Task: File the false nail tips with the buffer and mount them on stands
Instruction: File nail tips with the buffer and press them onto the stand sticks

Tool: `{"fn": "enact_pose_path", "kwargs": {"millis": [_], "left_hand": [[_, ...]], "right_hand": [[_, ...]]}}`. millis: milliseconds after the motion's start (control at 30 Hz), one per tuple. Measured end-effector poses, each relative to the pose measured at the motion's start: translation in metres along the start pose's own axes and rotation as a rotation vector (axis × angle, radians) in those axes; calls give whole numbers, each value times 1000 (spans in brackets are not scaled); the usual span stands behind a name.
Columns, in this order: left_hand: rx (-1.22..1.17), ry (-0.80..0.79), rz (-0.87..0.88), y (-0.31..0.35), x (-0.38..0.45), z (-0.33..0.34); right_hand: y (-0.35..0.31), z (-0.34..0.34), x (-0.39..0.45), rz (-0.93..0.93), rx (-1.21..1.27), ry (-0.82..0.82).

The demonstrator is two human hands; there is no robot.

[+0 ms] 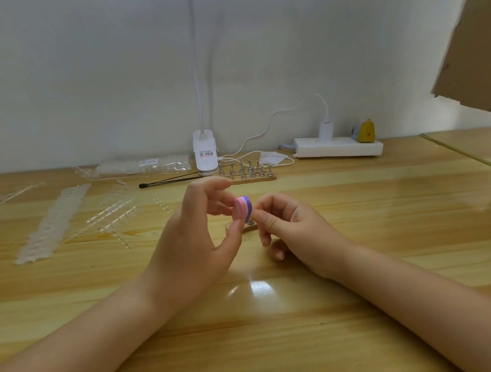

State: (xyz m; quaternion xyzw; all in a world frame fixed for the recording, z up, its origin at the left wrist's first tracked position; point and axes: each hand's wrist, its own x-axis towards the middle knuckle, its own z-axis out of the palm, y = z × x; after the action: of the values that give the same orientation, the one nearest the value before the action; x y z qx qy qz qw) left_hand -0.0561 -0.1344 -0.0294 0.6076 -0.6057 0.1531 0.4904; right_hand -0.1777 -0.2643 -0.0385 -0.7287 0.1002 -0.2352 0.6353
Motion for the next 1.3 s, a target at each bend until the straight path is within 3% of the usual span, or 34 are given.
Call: {"fn": "enact_pose_path", "kwargs": {"millis": [200, 333, 500, 633, 767, 900, 967, 1000, 1067, 1167, 1233, 1300], "left_hand": [[-61, -52, -86, -1, -5, 3], [-257, 87, -179, -1, 0, 0], [-256, -11, -216, 4, -3, 5], [-421, 153, -328, 3, 6, -4], [-332, -26, -414, 9, 2, 2], [-473, 150, -460, 7, 10, -7], [-322, 180, -495, -1, 17, -13], [-157, 114, -523, -7, 18, -15], [120, -139, -631, -17, 19, -19], [299, -474, -769, -22, 19, -24], [422, -473, -707, -20, 18, -24], [493, -353, -517, -17, 18, -24]], "right_hand": [[-1, -1, 0, 6, 13, 16], [1, 0, 1, -8, -23, 13], [1, -2, 2, 4, -15, -3], [1, -2, 2, 25, -47, -19], [1, -2, 2, 25, -7, 1], [0, -3, 2, 50, -56, -23], [1, -3, 3, 58, -61, -10], [1, -3, 3, 61, -52, 3], [2, -5, 3, 67, -27, 16], [2, -6, 2, 79, 7, 11], [1, -5, 2, 83, 33, 6], [1, -5, 2, 84, 63, 10]]}}
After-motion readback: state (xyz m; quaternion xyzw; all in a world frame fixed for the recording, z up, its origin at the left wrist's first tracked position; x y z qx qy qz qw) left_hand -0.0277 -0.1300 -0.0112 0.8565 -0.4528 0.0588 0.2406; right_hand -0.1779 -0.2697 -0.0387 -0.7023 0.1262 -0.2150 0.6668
